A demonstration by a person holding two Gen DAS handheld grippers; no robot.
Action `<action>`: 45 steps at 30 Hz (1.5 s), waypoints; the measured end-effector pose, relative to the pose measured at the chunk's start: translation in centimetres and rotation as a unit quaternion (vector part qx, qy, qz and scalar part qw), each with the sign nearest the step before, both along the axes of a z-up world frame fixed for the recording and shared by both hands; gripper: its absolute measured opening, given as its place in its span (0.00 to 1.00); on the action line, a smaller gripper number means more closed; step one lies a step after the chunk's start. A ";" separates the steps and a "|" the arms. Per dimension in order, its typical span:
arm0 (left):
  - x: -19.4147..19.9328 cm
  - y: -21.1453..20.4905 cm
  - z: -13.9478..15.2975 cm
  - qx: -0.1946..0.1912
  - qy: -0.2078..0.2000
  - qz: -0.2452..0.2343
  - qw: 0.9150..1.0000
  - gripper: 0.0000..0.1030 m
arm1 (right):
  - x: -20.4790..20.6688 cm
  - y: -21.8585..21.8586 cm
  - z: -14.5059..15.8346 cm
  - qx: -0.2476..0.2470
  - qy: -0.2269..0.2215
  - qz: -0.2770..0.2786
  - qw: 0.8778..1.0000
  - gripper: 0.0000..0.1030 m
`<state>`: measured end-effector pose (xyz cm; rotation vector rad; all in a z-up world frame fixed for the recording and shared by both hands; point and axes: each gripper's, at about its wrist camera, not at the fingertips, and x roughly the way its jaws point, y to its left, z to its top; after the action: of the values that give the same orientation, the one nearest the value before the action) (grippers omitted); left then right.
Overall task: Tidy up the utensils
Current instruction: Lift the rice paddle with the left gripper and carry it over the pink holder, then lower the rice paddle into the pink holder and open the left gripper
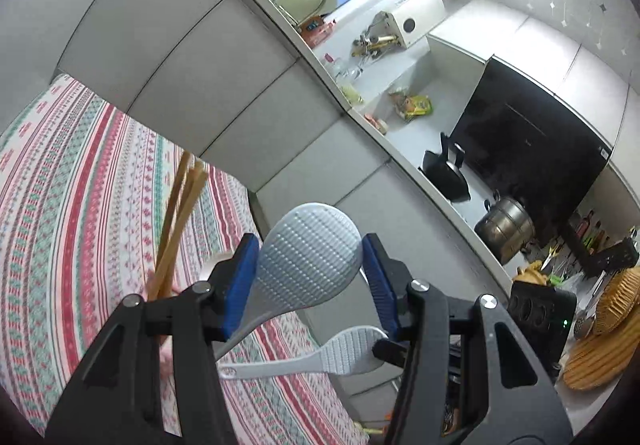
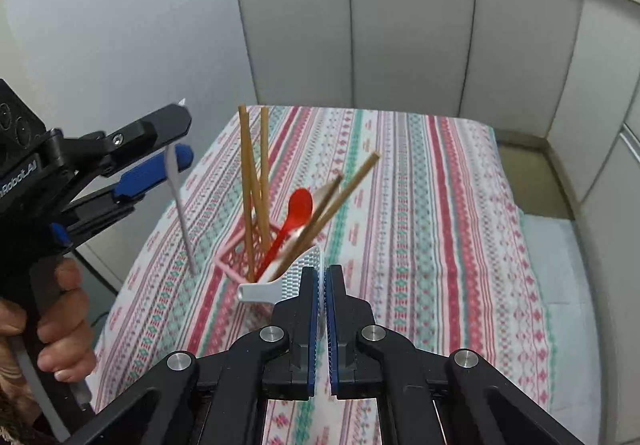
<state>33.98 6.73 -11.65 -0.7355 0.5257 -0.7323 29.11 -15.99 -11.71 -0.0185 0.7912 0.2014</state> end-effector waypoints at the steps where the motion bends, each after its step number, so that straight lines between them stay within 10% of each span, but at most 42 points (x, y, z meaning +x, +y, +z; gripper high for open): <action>1: 0.4 -0.1 -0.2 0.003 -0.001 0.000 1.000 0.53 | 0.3 -0.1 0.0 0.000 -0.001 -0.003 1.000 0.03; 22: 3.4 -0.9 -6.4 0.038 0.048 -0.011 0.998 0.53 | 2.8 -0.8 -1.3 0.001 0.022 -0.025 0.999 0.03; 36: 1.0 0.2 -4.2 0.077 0.054 -0.009 0.996 0.55 | 3.1 -0.1 -1.4 0.004 0.025 -0.019 1.000 0.03; 45: 0.1 4.2 -4.7 0.170 0.149 0.071 0.972 0.57 | 4.3 2.5 -2.2 -0.018 0.025 0.001 1.000 0.03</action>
<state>34.13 10.91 -16.32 -0.5559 0.8399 -0.3839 33.36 -13.53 -13.88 -0.0479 0.8450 0.1893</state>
